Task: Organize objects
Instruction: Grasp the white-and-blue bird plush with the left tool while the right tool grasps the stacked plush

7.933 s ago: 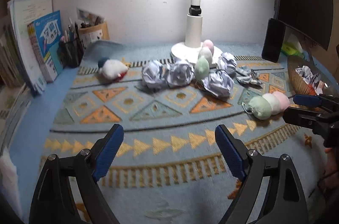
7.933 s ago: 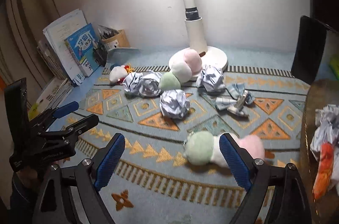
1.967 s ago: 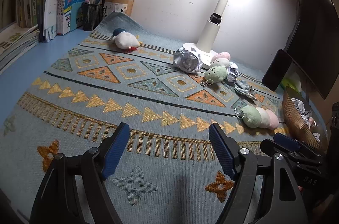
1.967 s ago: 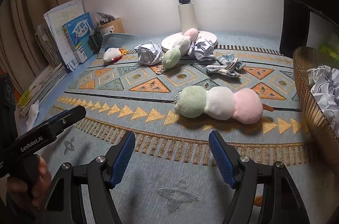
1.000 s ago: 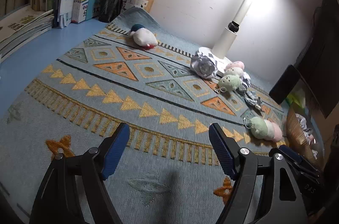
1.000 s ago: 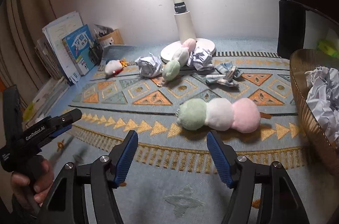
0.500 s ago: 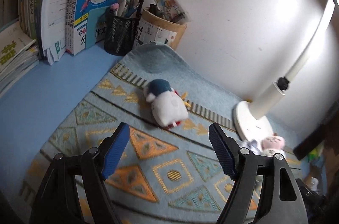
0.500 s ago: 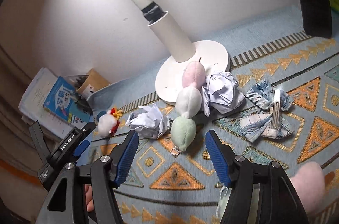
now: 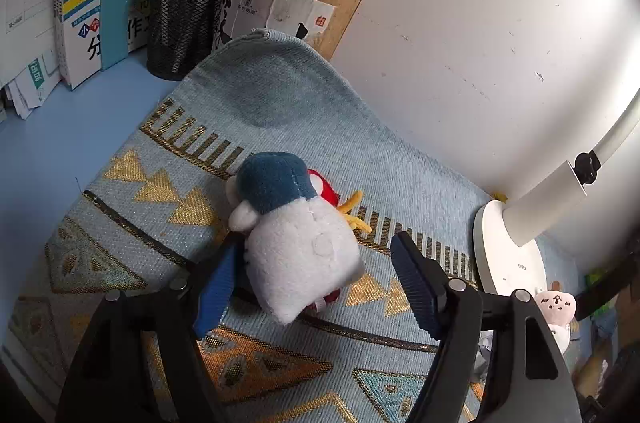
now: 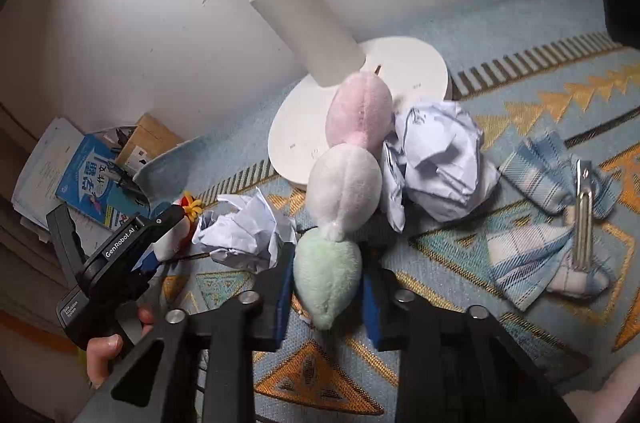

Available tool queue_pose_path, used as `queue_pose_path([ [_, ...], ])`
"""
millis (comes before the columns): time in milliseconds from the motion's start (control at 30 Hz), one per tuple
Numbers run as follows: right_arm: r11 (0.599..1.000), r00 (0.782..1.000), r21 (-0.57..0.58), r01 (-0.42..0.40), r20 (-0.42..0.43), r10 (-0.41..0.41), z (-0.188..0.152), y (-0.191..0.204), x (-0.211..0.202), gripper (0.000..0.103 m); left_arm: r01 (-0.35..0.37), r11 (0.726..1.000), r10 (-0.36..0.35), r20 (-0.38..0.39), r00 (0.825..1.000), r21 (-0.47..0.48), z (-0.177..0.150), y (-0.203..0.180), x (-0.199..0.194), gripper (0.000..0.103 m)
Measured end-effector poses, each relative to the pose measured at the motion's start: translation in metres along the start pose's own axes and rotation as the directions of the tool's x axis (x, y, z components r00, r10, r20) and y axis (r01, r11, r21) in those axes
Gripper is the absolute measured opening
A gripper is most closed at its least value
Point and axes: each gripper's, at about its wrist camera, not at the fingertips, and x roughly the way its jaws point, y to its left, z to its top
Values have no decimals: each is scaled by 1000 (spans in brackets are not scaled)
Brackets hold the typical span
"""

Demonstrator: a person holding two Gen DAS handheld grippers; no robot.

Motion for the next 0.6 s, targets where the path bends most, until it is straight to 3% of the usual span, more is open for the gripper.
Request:
queue_pose_path([
  [100, 996, 997, 35, -77, -1, 77, -1, -7, -4, 27, -4, 1000, 4, 0, 1000, 12, -4, -1, 1, 45],
  [200, 996, 994, -20, -90, 61, 91, -4, 0, -26, 27, 26, 999, -27, 18, 999, 31, -5, -6, -4, 43],
  [367, 980, 977, -98, -173, 111, 183, -21, 29, -87, 27, 84, 991, -88, 39, 995, 104, -27, -19, -37, 43],
  [500, 950, 975, -217, -222, -19, 224, -58, 48, -121, 27, 173, 976, -180, 41, 983, 133, -64, -31, -96, 43],
  [600, 929, 965, -264, -259, -116, 236, -95, 46, -135, 27, 219, 963, -222, 1, 975, 155, -100, -32, -139, 43],
])
